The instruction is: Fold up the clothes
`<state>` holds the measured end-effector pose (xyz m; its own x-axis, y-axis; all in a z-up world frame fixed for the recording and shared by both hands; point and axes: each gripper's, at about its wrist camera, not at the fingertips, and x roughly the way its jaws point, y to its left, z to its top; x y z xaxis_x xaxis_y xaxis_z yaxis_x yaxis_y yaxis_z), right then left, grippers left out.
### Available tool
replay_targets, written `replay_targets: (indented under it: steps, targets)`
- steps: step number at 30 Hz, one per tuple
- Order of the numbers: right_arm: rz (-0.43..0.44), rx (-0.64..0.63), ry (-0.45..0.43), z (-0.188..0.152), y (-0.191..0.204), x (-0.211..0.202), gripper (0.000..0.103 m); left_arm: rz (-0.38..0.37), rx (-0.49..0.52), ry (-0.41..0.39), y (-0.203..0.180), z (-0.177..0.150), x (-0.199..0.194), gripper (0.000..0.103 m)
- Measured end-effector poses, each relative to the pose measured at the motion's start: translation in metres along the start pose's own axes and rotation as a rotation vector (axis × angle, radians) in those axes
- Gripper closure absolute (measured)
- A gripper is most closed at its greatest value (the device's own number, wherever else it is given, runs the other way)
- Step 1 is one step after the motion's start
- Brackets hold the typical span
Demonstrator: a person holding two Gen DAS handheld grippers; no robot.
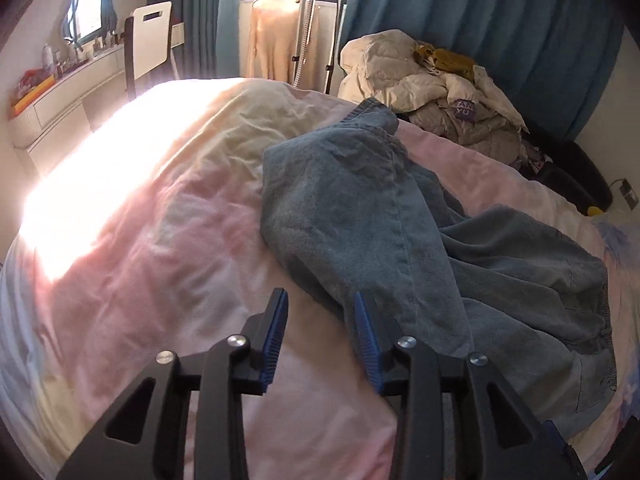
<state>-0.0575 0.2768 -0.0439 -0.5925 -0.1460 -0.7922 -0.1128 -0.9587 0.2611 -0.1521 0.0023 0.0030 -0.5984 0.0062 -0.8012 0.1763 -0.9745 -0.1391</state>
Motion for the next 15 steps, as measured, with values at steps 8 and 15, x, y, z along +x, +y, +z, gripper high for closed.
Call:
replay_targets:
  steps: [8,15]
  targets:
    - [0.033,0.099,0.025,0.010,-0.021,0.025,0.053,-0.008,0.111,0.115,-0.086,0.054,0.082,0.007]
    - [0.063,0.155,0.056,0.015,-0.034,0.049,0.052,0.093,0.100,0.195,-0.111,0.093,0.155,0.006]
